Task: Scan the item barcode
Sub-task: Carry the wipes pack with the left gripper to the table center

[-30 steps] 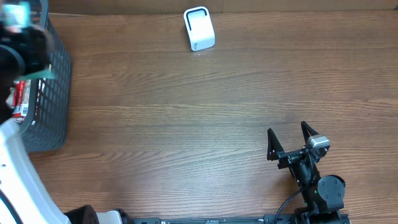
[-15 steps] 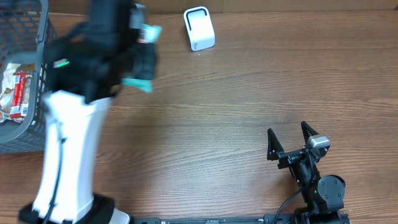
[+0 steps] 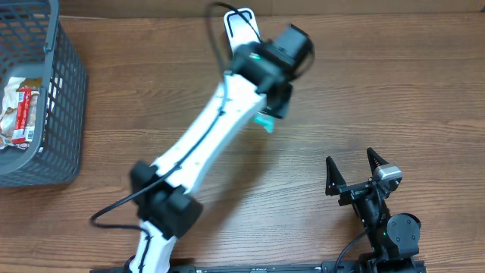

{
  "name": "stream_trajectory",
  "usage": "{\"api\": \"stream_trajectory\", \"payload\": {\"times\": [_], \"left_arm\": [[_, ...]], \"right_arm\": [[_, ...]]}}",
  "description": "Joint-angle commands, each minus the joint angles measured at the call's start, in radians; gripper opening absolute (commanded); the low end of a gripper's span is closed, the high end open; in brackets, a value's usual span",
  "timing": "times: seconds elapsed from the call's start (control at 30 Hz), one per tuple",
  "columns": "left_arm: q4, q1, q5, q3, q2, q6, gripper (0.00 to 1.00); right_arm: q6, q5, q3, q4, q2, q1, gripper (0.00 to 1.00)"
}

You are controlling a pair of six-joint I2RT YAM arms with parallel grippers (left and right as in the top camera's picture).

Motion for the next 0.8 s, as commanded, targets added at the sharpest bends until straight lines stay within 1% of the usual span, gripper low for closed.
{"api": "stream_trajectory", "payload": {"times": [0.0, 0.13, 0.33, 0.43, 0.6, 0.77], "left_arm": [[0.029, -0.054, 0.014, 0.019, 0.061, -0.116, 0.46], [0.069, -0.107, 0.036, 0.019, 0.122, -0.130, 0.46], [0.119, -0.159, 0.020, 0.019, 0.166, -0.208, 0.45], [0.130, -0.167, 0.020, 0.019, 0.187, -0.248, 0.44], [0.138, -0.167, 0.027, 0.013, 0.216, -0.258, 0.45], [0.149, -0.167, 0.029, -0.008, 0.228, -0.299, 0.44]], "right_arm": [[0.004, 0.010, -0.011, 0.003, -0.008, -0.003, 1.00], [0.004, 0.010, -0.011, 0.003, -0.008, -0.003, 1.00], [0.004, 0.010, -0.011, 0.003, -0.008, -0.003, 1.00], [0.004, 0.010, -0.011, 0.003, -0.008, -0.003, 1.00], [0.004, 0.010, -0.011, 0.003, -0.008, -0.003, 1.00], [0.004, 0.010, -0.011, 0.003, -0.008, -0.003, 1.00]]}}
